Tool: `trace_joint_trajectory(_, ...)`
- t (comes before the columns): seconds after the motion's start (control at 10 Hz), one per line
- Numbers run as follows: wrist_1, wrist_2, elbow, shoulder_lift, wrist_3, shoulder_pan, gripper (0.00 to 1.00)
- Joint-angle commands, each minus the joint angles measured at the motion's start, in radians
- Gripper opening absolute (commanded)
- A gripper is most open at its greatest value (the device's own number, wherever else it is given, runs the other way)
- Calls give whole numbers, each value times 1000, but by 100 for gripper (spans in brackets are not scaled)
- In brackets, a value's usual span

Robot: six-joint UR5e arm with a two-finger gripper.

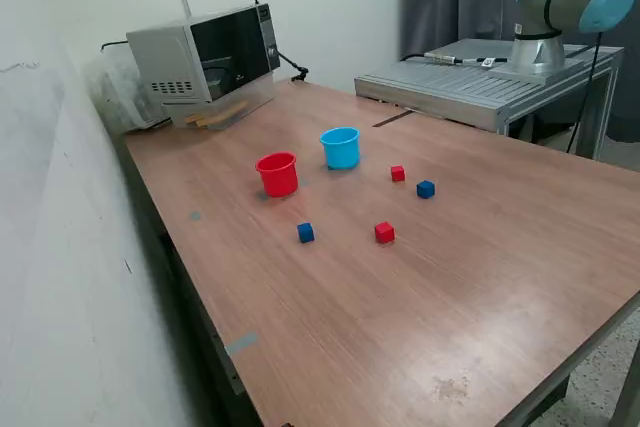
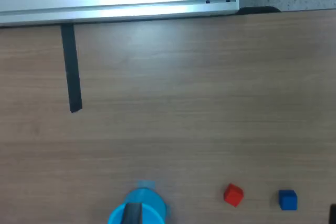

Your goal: Place red objects in the red bin, and blue objects in the blue bin.

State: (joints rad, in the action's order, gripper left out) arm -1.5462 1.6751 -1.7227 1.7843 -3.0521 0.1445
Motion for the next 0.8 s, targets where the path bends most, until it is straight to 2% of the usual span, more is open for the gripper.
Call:
trace_joint_trajectory(0.0,0,0,-2,1,3,-2,100)
trace_joint_trajectory(0.7,2,0,-2,0,13,-8,100)
